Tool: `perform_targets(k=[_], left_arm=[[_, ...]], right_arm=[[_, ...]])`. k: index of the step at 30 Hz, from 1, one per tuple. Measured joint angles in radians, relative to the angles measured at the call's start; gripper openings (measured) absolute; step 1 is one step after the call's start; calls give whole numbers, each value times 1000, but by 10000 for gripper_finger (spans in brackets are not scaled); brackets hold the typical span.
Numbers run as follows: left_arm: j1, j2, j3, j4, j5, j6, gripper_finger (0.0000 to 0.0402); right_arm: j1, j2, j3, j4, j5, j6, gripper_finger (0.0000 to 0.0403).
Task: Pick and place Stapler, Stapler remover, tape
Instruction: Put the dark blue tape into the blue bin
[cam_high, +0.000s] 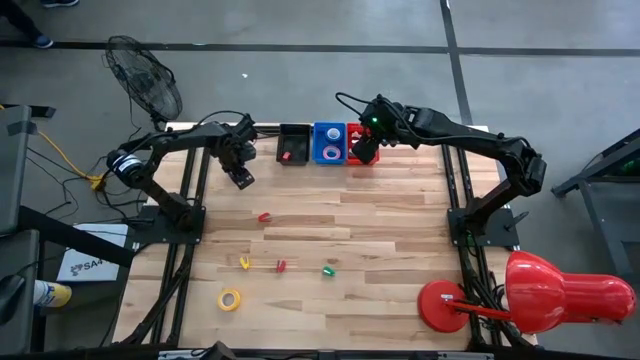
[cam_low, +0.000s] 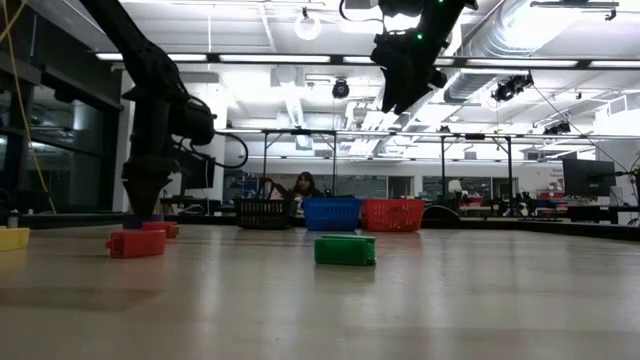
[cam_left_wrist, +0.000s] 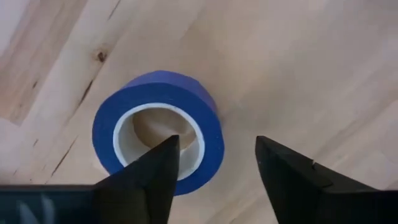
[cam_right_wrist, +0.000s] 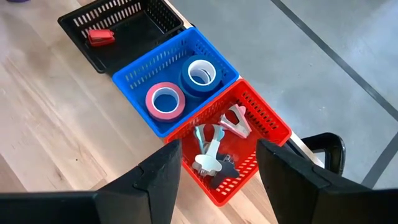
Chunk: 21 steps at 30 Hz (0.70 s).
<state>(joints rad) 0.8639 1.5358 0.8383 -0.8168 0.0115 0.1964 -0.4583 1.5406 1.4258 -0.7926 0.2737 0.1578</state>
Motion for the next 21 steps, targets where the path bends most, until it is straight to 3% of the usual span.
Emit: perform_targets(k=[14, 21], left_arm=[[0, -1, 0, -31, 9, 121, 29], [-1, -17, 0, -16, 142, 316, 28]], right_arm=[[0, 0, 0, -5, 7, 2, 200], [0, 0, 0, -6, 7, -1, 200]])
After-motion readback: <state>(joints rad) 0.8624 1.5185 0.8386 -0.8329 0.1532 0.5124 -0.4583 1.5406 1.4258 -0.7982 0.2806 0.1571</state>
